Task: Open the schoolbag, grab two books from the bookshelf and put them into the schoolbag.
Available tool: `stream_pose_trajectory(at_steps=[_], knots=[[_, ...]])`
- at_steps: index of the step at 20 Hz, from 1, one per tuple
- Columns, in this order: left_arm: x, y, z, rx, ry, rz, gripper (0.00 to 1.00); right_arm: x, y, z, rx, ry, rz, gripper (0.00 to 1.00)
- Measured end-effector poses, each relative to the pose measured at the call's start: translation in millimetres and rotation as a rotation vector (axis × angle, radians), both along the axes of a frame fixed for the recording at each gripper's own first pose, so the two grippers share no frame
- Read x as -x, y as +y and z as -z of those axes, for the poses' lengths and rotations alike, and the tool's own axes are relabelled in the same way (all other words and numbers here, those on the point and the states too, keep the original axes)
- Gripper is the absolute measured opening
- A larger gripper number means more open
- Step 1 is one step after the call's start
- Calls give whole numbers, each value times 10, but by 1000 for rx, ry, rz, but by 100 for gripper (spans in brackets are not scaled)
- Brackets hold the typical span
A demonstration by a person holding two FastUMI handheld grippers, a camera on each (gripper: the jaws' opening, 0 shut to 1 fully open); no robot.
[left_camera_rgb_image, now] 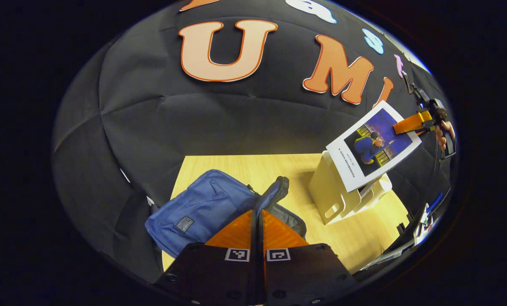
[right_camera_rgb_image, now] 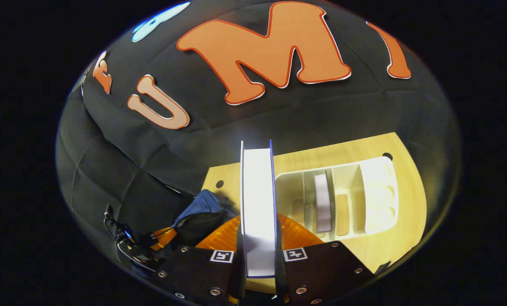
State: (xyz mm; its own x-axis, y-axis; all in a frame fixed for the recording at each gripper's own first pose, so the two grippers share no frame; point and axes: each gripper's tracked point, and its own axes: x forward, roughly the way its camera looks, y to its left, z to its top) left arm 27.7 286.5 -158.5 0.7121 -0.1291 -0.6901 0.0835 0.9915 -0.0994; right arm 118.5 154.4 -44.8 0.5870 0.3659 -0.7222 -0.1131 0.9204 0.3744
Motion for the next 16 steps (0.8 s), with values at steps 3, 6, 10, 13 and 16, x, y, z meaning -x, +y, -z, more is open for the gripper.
stream_pose_trajectory(at_steps=[3, 6, 10, 13, 16], knots=[[-92, 67, -130, -26, -8, 12, 0, 144, 219, 126, -66, 23, -14, 28], [-180, 87, -203, -51, -7, 37, 0, 310, 469, 343, -120, 70, -37, 28], [-271, 76, -241, -44, 7, 41, 0, 549, 817, 628, -180, 117, -55, 27], [-279, 86, -254, -29, 14, 33, 0, 758, 1092, 818, -228, 154, -77, 27], [-287, 74, -253, -31, 26, 42, 0, 797, 1303, 1044, -265, 173, -46, 28]])
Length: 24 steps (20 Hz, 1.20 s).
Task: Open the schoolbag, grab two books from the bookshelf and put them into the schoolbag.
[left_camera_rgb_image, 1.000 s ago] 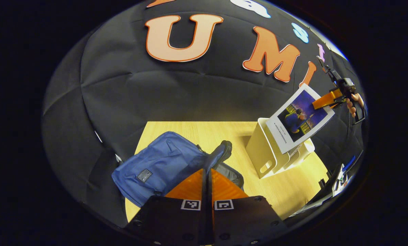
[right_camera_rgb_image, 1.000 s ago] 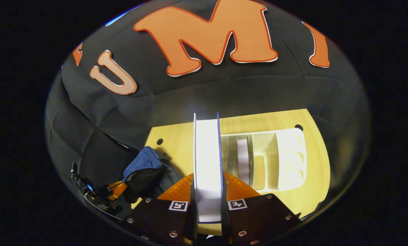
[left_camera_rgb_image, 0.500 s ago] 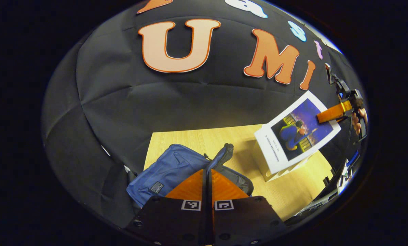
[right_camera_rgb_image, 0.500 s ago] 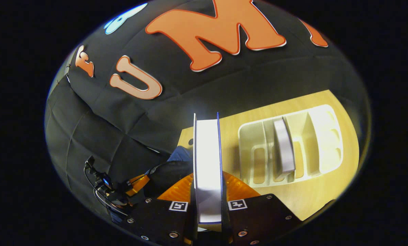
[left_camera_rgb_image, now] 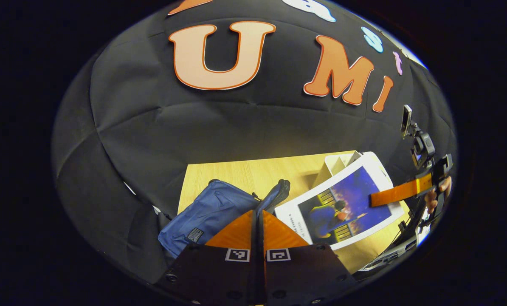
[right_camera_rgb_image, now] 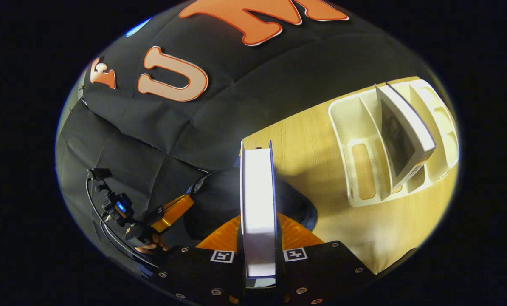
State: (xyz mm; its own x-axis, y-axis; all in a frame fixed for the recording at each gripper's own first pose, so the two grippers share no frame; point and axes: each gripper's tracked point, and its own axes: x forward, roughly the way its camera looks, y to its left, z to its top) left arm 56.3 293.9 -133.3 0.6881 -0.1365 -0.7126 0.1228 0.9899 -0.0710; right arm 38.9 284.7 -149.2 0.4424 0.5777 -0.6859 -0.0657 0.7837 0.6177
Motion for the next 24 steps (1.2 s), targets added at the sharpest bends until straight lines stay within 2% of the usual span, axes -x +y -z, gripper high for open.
stream_pose_trajectory(at_steps=[5, 10, 16, 24], knots=[[3, -29, 31, 11, 7, 7, 0, 44, 195, 395, -64, 66, 93, 27], [-4, -32, 56, 18, 13, 15, 0, 37, 371, 588, -92, 45, 166, 26], [-8, -100, 91, 28, 21, 30, 0, 38, 647, 844, -192, 64, 283, 27], [32, -345, 151, 54, 67, 100, 0, -68, 1061, 1168, -287, 63, 340, 26]])
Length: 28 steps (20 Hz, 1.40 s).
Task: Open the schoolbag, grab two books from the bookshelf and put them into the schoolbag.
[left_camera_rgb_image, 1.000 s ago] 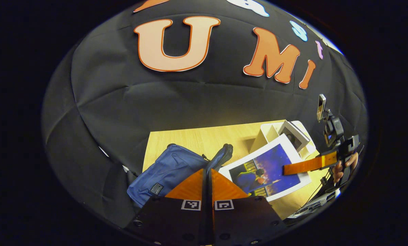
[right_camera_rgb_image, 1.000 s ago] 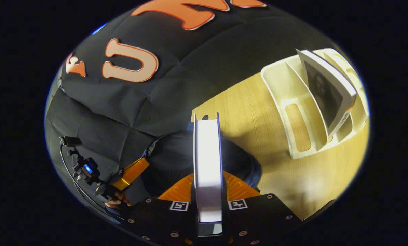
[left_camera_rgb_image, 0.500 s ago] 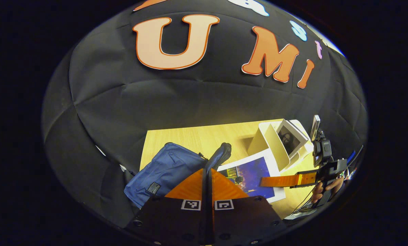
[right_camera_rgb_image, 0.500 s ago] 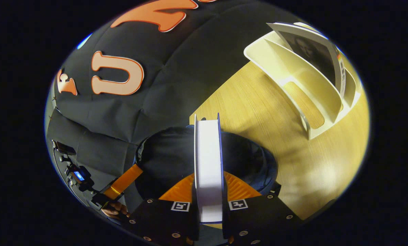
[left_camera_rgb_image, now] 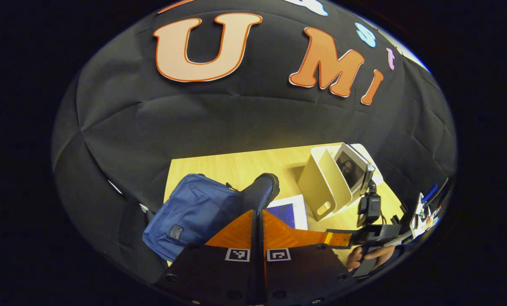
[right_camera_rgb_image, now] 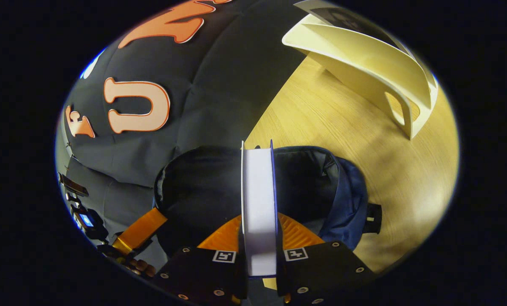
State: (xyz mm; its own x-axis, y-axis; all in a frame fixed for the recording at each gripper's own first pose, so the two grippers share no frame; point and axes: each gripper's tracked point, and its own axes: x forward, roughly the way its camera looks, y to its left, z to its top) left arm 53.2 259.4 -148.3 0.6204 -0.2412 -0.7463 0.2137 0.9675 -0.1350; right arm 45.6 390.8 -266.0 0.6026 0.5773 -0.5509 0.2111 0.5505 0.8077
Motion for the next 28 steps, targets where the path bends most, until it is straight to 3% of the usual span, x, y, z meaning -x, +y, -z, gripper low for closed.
stream_pose_trajectory(at_steps=[6, 13, 16, 18, 19, 20, 23, 24, 28], knots=[[96, -190, 79, 62, 53, 30, 0, -79, 244, 212, -48, 23, 24, 26], [277, -358, 162, 114, 94, 44, 1, -131, 598, 411, -24, 24, 11, 26], [283, -368, 155, 117, 96, 40, 0, -135, 667, 468, -34, 59, 3, 30], [285, -300, 154, 110, 87, 28, 0, -103, 602, 494, 16, 109, 7, 35], [302, -271, 159, 110, 83, 22, 0, -134, 561, 429, 45, 84, -4, 23], [302, -268, 145, 117, 78, 16, 0, -147, 459, 397, 106, 61, -28, 64], [311, -283, 161, 129, 79, 5, 1, -101, 200, 296, 243, 19, -62, 60], [318, -281, 160, 133, 75, 1, 0, -121, 71, 271, 272, 17, -52, 88], [346, -290, 195, 130, 68, -6, 0, -181, -366, 129, 414, -22, -44, 94]])
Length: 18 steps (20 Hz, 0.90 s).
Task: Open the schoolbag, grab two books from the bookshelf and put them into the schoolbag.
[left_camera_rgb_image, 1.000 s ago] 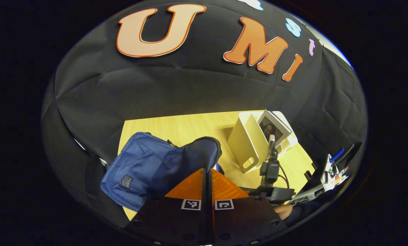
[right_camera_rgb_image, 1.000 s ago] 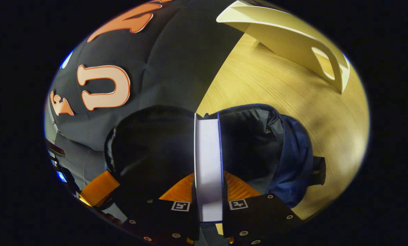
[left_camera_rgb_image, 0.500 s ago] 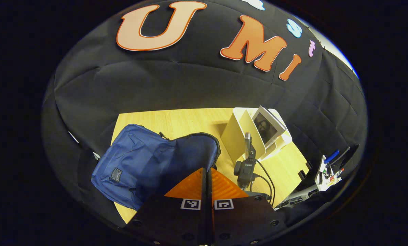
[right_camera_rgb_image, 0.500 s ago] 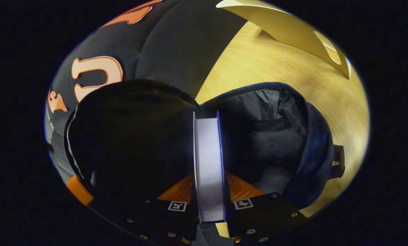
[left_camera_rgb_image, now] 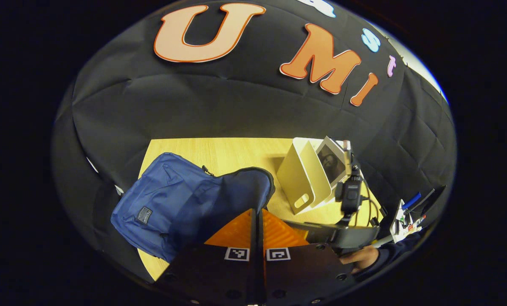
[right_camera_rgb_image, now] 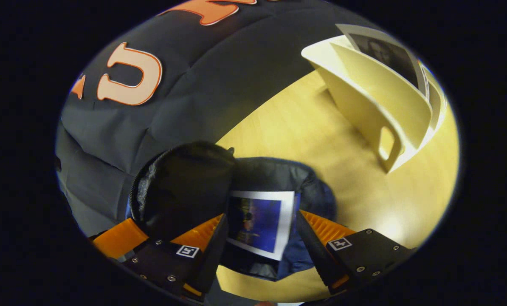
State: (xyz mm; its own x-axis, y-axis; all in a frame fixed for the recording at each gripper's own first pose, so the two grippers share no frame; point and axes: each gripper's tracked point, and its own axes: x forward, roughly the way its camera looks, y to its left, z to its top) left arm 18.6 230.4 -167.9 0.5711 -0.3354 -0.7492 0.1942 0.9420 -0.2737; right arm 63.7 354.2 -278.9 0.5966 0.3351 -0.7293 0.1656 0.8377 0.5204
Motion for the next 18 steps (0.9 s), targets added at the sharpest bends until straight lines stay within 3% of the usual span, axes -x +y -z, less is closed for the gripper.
stream_pose_trajectory(at_steps=[8, 11, 15, 18], knots=[[49, 4, -6, -13, -17, 7, 0, 64, -1073, -481, 283, -85, 7, 96], [70, 2, 3, -19, -18, 19, 0, 170, -1374, -607, 327, -26, -9, 97], [60, -11, -7, -19, -24, 30, 0, 190, -1846, -790, 482, -13, -64, 97], [63, -12, 9, -10, -27, 31, 0, 175, -2047, -909, 510, 6, -95, 97]])
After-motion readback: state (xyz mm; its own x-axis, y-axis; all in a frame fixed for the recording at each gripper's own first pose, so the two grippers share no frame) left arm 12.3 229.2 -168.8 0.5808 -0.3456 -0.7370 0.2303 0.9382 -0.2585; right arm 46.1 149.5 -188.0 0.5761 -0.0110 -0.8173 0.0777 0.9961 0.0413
